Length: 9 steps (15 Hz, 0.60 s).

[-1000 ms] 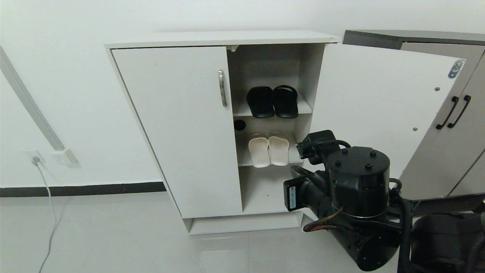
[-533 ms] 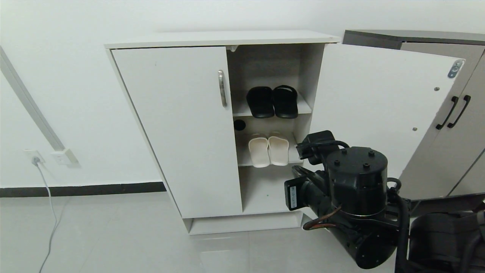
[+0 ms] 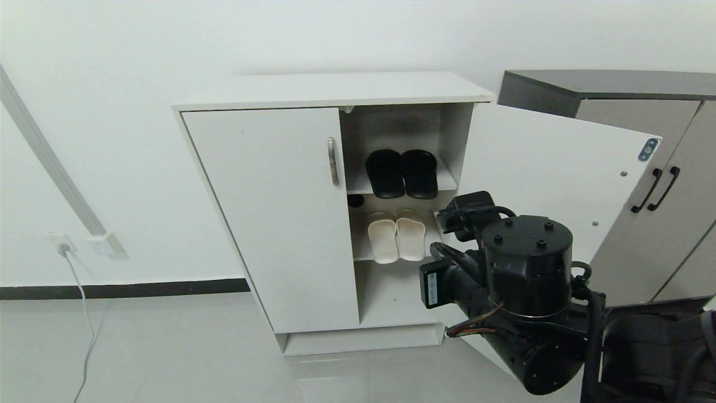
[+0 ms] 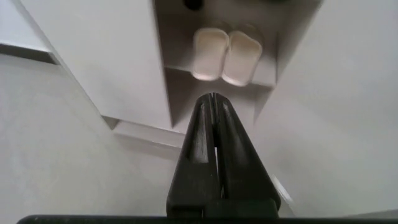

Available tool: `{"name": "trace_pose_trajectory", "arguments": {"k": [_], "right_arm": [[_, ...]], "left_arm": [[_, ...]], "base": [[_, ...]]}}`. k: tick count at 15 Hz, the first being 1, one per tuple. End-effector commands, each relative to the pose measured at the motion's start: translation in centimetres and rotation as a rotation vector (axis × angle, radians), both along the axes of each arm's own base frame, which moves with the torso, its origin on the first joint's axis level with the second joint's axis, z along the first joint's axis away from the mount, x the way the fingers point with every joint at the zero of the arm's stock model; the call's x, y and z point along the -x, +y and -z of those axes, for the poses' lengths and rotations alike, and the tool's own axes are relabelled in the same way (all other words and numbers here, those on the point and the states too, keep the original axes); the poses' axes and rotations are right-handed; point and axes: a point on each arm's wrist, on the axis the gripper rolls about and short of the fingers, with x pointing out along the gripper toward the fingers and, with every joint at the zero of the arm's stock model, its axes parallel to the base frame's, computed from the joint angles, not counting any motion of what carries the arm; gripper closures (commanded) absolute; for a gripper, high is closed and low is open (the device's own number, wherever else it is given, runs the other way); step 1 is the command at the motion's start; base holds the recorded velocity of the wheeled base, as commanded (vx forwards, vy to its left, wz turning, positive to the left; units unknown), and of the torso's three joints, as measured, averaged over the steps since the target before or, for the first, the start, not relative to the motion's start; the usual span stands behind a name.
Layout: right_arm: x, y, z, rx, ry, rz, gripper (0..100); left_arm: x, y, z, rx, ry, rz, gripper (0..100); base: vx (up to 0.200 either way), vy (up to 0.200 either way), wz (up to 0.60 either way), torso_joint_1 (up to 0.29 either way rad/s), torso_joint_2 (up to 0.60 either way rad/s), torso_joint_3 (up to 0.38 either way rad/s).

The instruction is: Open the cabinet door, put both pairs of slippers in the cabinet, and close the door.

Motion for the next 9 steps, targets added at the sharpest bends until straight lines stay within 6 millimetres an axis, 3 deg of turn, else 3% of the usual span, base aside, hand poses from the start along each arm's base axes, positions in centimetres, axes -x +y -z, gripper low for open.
{"name": "trace_pose_trajectory", "arguments": {"k": [1,9], "right_arm": [[0.0,0.0,-0.07,-0.002,-0.001,-0.001,100],[-0.12,-0.1,-0.07,-0.002,-0.002,0.005,100]], "left_arm": [[-0.01,0.0,0.04,0.0,0.002,0.0,100],[-0.01,0.0,-0.01,0.0,0.002,0.0,100]], "base": [[0.0,0.0,0.0,0.105,-0.47,-0.359],[0.0,0.0,0.0,0.133,-0.46,-0.335]]}}
